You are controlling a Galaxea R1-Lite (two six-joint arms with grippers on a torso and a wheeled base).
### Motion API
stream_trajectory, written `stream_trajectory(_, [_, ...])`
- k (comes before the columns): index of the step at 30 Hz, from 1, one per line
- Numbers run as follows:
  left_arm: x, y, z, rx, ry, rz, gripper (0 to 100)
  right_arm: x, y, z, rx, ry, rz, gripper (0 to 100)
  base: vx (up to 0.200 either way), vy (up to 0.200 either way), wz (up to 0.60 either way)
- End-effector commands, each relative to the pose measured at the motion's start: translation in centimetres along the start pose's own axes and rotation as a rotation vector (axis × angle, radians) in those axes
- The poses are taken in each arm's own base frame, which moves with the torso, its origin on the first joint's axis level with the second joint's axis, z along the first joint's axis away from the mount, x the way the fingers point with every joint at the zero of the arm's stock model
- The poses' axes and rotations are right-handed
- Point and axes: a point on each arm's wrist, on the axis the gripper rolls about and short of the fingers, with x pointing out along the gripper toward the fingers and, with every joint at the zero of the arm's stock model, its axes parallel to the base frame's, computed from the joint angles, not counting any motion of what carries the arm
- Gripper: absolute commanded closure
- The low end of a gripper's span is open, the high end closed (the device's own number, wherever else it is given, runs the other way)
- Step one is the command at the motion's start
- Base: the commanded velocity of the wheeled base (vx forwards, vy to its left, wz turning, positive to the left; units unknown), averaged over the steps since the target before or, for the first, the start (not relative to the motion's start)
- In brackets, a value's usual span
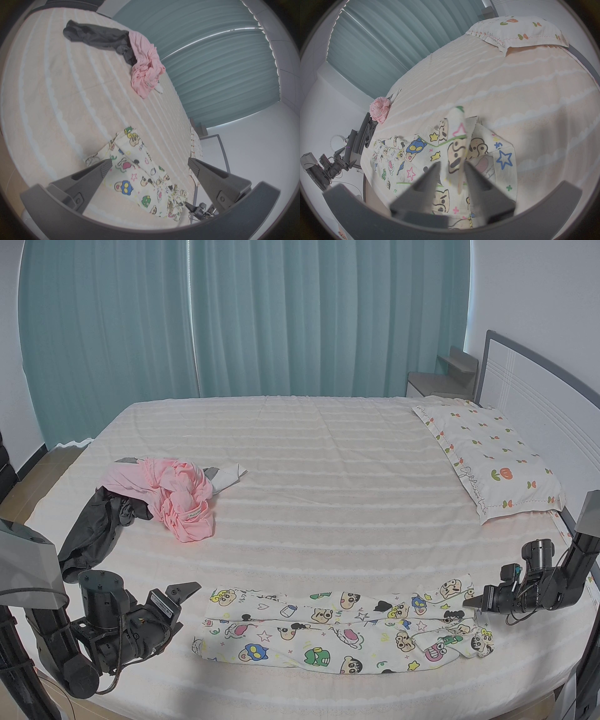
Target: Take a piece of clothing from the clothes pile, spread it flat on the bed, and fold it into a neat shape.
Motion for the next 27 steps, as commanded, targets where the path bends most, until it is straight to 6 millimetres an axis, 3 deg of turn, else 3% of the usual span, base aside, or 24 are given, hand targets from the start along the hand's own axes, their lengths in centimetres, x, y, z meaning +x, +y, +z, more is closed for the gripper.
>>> stream_trajectory(1, [0.7,-1.0,-0.2,0.053,-0.045,-0.026,0,-0.6,0.3,0.2,-0.010,-0.017,0.002,0,0.000,0.000,0.00])
stream_trajectory(9, [2.9,-2.7,0.9,0.324,-0.080,-0.032,0,-2.4,1.2,0.7,-0.032,-0.065,0.009,0,0.000,0.000,0.00])
stream_trajectory(10, [5.2,-2.9,2.1,0.391,-0.043,0.040,0,-2.2,1.6,0.1,-0.040,-0.043,0.016,0,0.000,0.000,0.00])
stream_trajectory(11, [6.1,-3.1,2.4,0.403,-0.003,0.059,0,-2.2,1.8,-0.1,-0.047,-0.034,0.021,0,0.000,0.000,0.00])
stream_trajectory(16, [7.8,-3.2,4.2,0.412,0.266,0.011,0,-1.9,2.3,-0.9,-0.059,0.001,0.034,0,0.000,0.000,0.00])
stream_trajectory(20, [10.1,-1.8,4.4,0.494,0.314,0.049,0,-1.6,2.2,-1.4,-0.066,0.023,0.041,0,0.000,0.000,0.00])
stream_trajectory(27, [11.9,0.3,3.9,0.594,0.358,0.079,0,-1.2,2.2,-1.7,-0.092,0.040,0.043,0,0.000,0.000,0.00])
